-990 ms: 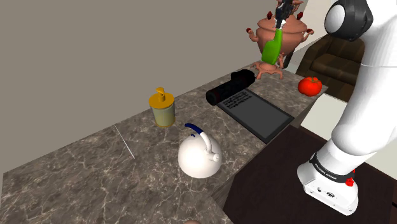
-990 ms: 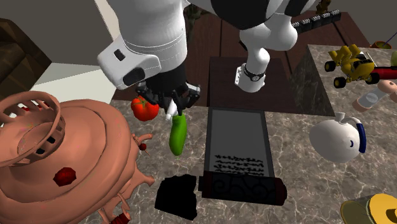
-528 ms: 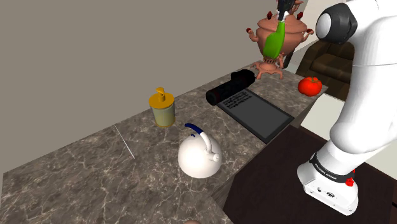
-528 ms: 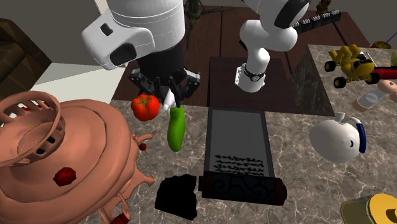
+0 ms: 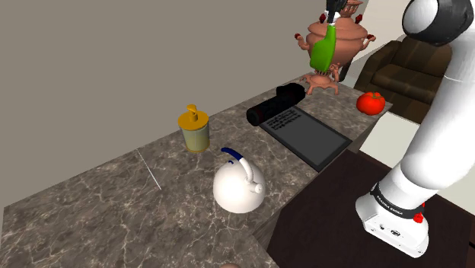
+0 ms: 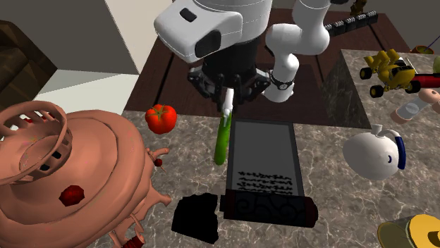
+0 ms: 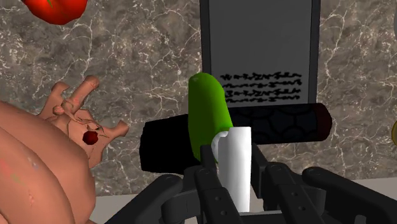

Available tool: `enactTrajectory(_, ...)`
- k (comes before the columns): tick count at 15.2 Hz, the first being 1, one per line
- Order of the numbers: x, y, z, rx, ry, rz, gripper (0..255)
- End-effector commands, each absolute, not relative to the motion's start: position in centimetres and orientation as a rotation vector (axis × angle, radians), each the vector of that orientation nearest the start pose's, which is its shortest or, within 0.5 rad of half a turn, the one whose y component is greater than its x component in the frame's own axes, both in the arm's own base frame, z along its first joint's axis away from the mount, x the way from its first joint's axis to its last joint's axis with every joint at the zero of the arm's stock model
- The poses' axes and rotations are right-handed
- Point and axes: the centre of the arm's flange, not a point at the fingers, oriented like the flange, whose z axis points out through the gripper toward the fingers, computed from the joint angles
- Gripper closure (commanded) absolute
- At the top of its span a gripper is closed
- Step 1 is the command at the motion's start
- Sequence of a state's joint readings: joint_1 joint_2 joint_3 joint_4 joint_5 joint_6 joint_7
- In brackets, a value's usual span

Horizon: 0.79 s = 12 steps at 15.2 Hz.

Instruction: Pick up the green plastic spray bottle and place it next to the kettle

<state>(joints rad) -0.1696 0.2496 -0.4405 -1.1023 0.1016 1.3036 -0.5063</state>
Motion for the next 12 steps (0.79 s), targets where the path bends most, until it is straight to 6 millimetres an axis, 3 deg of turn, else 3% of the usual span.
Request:
enactTrajectory(1, 51.4, -26.3, 68.8, -3.132, 0.108, 0.042, 255)
enactTrajectory(12, 50.6, -11.9, 70.8, -3.132, 0.108, 0.042, 255)
